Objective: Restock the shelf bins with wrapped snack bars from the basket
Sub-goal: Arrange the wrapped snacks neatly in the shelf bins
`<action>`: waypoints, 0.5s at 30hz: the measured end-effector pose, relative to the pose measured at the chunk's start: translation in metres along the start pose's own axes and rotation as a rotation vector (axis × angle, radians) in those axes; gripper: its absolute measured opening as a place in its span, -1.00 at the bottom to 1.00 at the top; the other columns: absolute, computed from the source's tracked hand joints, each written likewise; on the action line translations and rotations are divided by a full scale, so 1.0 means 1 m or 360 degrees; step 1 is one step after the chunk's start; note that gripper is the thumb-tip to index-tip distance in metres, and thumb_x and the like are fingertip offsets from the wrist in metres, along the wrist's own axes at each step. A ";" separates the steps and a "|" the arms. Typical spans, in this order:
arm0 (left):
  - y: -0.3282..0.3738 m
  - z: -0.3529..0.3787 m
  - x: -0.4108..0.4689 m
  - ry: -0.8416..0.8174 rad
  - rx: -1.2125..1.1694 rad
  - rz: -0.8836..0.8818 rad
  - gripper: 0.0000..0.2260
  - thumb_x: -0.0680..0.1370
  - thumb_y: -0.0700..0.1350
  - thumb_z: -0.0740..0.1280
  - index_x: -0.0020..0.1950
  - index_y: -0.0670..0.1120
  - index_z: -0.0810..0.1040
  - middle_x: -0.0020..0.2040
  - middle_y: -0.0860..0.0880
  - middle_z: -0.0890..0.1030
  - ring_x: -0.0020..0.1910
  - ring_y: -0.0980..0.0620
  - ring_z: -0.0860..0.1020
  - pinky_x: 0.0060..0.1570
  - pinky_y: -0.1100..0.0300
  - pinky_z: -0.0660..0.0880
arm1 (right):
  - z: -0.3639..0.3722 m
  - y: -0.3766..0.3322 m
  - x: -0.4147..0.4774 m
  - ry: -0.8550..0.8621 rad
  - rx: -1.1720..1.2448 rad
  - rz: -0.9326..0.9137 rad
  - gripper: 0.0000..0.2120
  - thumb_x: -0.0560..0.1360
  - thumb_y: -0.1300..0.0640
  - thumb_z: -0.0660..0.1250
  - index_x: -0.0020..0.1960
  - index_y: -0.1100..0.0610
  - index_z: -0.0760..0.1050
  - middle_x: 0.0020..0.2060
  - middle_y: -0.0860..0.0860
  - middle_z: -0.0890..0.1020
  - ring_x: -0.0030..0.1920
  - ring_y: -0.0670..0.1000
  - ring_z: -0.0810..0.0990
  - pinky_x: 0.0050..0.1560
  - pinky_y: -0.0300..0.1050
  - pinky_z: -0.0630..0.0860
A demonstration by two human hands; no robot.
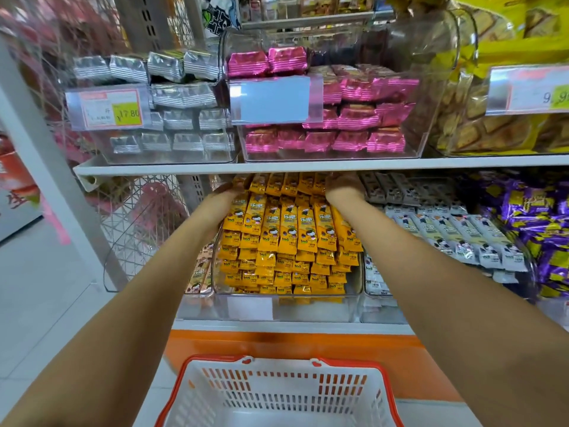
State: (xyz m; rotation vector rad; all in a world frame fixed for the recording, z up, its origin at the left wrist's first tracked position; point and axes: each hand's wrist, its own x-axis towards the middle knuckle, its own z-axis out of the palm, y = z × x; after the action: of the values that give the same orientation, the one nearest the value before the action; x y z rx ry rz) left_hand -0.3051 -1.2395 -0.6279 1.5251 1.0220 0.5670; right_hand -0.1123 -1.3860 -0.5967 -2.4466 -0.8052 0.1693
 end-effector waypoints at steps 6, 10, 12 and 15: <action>0.014 0.008 0.010 -0.0054 -0.0181 0.0139 -0.49 0.47 0.20 0.31 0.34 -0.04 0.44 0.20 -0.16 0.59 0.07 -0.15 0.59 0.07 -0.07 0.53 | 0.001 0.010 0.001 -0.0218 0.0699 -0.0008 -0.51 0.65 -0.08 0.08 0.50 0.13 0.22 0.45 0.13 0.33 0.39 0.15 0.37 0.35 0.02 0.32; 0.008 0.007 0.019 -0.0090 -0.0118 0.0085 -0.53 0.51 0.21 0.30 0.32 -0.02 0.46 0.15 -0.15 0.61 -0.03 -0.14 0.61 -0.08 0.03 0.54 | 0.001 0.019 -0.004 -0.0401 0.0945 -0.0023 -0.50 0.67 -0.08 0.01 0.56 0.03 0.05 0.54 0.06 0.13 0.50 0.14 0.18 0.43 0.10 0.17; 0.007 0.007 0.018 -0.0080 -0.0131 0.0107 -0.58 0.54 0.17 0.29 0.31 -0.03 0.47 0.12 -0.14 0.63 -0.04 -0.13 0.62 -0.10 0.05 0.55 | 0.004 0.018 -0.005 -0.0389 0.0982 -0.0039 -0.52 0.67 -0.04 0.02 0.56 0.02 0.06 0.54 0.05 0.13 0.50 0.13 0.18 0.43 0.12 0.16; 0.005 0.004 0.021 -0.0097 -0.0162 0.0121 -0.60 0.58 0.10 0.24 0.37 -0.04 0.42 0.14 -0.13 0.62 0.01 -0.13 0.60 -0.11 0.07 0.53 | 0.010 0.016 -0.004 -0.0366 0.0997 -0.0060 -0.53 0.67 -0.01 0.06 0.55 0.00 0.08 0.53 0.05 0.15 0.49 0.13 0.19 0.41 0.13 0.18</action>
State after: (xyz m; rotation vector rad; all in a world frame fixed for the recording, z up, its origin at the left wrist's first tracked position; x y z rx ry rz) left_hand -0.2896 -1.2243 -0.6276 1.4871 0.8787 0.6132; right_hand -0.1105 -1.3943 -0.6133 -1.8378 -0.7517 0.6011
